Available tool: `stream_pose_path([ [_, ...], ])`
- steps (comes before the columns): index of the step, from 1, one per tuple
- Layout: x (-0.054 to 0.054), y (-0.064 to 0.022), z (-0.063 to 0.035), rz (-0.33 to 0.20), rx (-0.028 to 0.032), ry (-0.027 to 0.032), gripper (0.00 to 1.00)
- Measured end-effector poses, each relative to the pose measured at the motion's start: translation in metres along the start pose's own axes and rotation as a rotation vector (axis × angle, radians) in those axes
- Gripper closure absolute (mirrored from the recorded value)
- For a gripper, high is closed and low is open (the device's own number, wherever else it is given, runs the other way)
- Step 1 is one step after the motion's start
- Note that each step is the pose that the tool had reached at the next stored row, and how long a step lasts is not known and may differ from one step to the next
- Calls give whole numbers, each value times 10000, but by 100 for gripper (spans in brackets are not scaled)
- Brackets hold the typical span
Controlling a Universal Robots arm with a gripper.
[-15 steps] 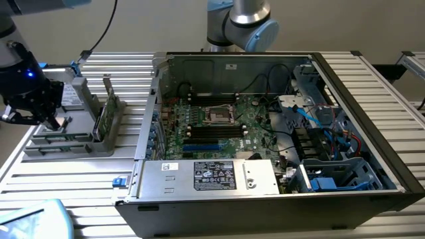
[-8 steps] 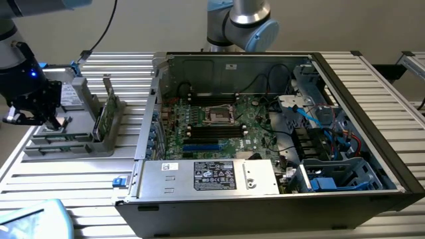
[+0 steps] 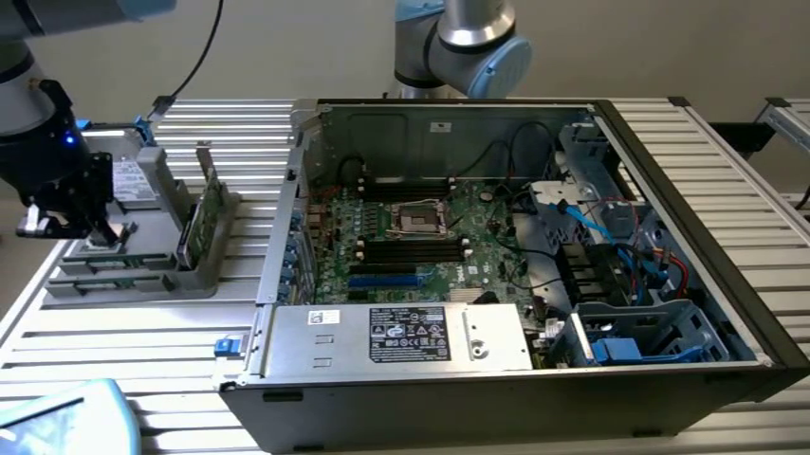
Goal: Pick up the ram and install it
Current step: 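Pick up the ram and move it above insertion slot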
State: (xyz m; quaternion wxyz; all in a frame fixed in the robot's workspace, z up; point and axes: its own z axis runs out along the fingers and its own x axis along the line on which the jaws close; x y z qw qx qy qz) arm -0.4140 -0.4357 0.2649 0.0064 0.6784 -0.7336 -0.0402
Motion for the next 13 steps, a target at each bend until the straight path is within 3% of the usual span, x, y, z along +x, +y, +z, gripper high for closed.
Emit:
stream_pose_path([
  [3,0,0,8,-505,-39,-173,90],
  [5,2,0,20,-710,-77,-202,90],
  [7,3,1,28,-725,-154,-187,90],
  [9,3,2,35,-729,-279,-145,90],
  [11,4,4,39,-740,-410,-70,90],
  [13,5,7,42,-804,-477,21,90],
])
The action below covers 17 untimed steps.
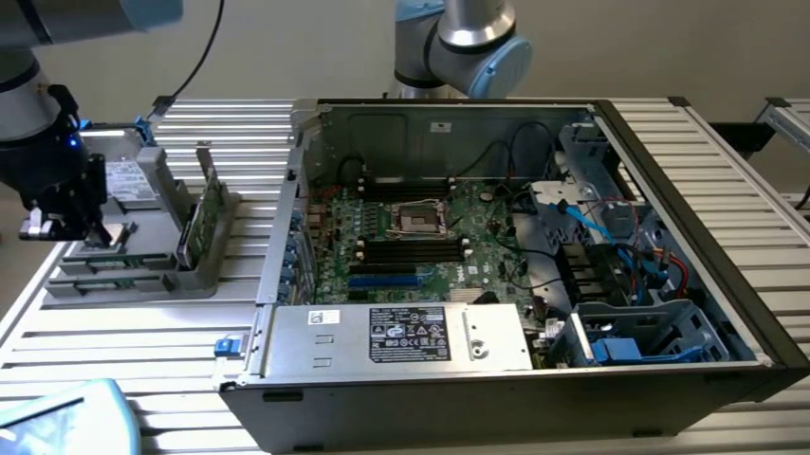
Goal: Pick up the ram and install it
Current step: 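Pick up the ram and move it above insertion slot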
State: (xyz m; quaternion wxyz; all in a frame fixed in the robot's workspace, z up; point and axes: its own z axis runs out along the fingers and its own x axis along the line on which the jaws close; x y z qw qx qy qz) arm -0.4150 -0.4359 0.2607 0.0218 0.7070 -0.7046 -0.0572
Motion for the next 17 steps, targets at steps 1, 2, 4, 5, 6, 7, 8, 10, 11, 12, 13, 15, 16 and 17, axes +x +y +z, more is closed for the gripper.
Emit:
stream_pose_path([
  [1,0,0,1,-99,-23,34,90],
  [2,0,1,2,-251,-45,68,90],
  [4,0,1,5,-580,-82,122,90],
  [5,-1,5,5,-676,-91,148,90],
  [6,-1,9,5,-719,-95,179,90],
  [7,0,10,4,-737,-98,192,90],
  [8,0,10,5,-739,-105,191,90],
  [10,0,10,6,-738,-116,191,90],
  [11,0,10,6,-738,-117,190,90],
  [12,0,10,6,-739,-117,191,90],
  [13,0,10,6,-738,-117,190,90],
  [15,0,10,6,-739,-117,191,90],
  [16,0,10,6,-738,-117,190,90],
  [17,0,10,6,-739,-117,190,90],
])
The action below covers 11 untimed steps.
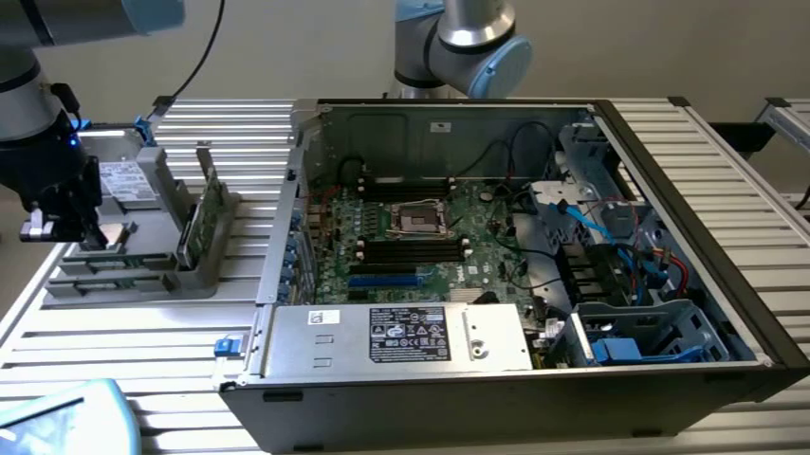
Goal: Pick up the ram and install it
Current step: 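Pick up the ram and move it above insertion slot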
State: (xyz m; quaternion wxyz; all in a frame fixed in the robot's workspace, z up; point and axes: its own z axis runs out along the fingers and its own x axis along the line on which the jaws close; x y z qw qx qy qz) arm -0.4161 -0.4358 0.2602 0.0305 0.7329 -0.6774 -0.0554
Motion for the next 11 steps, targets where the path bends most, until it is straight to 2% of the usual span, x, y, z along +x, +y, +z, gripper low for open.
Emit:
stream_pose_path([
  [4,0,0,0,0,0,0,90],
  [5,0,0,0,0,0,0,82],
  [6,0,0,0,0,0,0,82],
  [7,0,0,0,0,0,0,76],
  [10,0,0,1,0,0,0,70],
  [11,0,-1,5,0,0,0,63],
])
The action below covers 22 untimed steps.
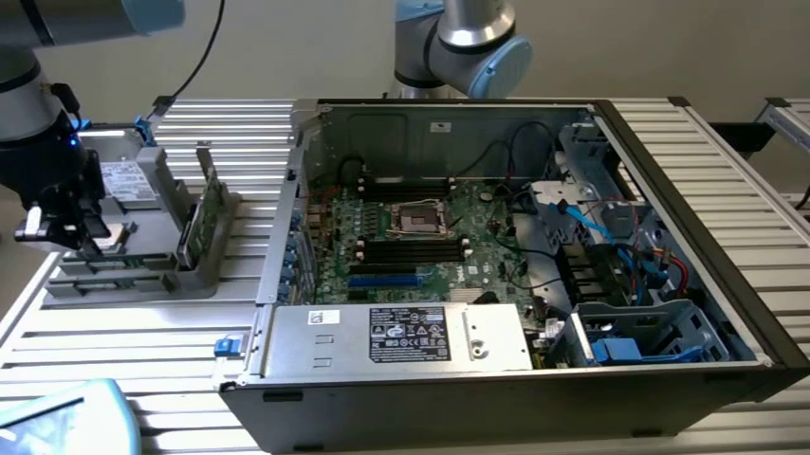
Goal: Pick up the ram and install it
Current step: 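Pick up the ram and move it above insertion slot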
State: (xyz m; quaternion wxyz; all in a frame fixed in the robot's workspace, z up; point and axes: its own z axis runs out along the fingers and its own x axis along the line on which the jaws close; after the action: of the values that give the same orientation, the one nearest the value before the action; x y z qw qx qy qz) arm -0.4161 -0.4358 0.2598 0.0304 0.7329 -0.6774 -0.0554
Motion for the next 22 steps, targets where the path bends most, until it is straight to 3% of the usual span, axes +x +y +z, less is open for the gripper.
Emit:
stream_pose_path([
  [14,10,-25,234,-12,0,2,63],
  [22,20,-7,359,-97,-7,46,63],
])
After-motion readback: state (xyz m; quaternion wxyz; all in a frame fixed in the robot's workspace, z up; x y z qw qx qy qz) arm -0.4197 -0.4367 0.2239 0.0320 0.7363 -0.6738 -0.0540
